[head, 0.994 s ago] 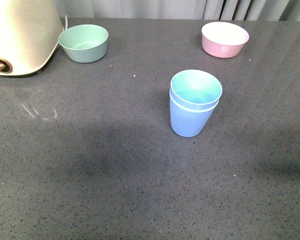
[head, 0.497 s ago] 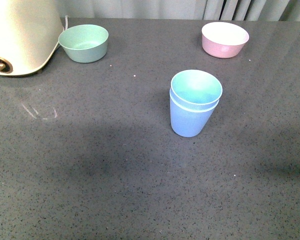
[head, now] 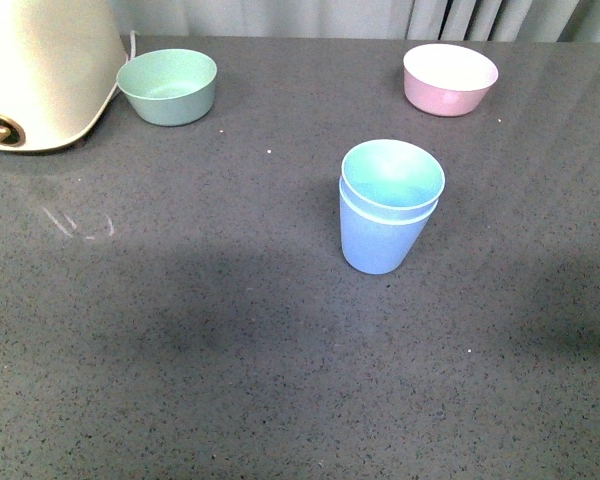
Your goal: Stack blue cups with both arms
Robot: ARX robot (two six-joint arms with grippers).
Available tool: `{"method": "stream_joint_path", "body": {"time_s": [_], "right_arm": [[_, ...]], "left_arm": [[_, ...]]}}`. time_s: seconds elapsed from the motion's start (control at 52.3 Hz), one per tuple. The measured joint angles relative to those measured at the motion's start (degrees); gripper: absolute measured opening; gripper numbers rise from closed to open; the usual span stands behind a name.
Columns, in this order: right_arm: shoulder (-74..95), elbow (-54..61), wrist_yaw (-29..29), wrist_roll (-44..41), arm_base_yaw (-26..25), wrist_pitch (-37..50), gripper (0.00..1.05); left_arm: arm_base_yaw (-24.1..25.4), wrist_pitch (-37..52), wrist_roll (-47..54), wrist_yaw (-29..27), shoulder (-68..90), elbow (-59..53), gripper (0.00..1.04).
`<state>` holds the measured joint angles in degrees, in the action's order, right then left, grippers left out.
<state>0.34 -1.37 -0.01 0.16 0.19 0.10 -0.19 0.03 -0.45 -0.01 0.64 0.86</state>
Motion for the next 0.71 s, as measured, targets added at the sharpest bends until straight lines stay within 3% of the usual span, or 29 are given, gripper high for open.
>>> {"method": "stream_joint_path", "body": {"time_s": [0.153,0.707], "right_arm": [[0.00,0.00,0.00,0.02,0.00,0.00,0.97],[0.00,0.00,0.00,0.00,0.00,0.00,0.96]], "left_arm": [[0.00,0.00,0.00,0.00,0.00,0.00,0.96],[0.00,0.00,-0.02,0.00,0.00,0.00,0.96]]}}
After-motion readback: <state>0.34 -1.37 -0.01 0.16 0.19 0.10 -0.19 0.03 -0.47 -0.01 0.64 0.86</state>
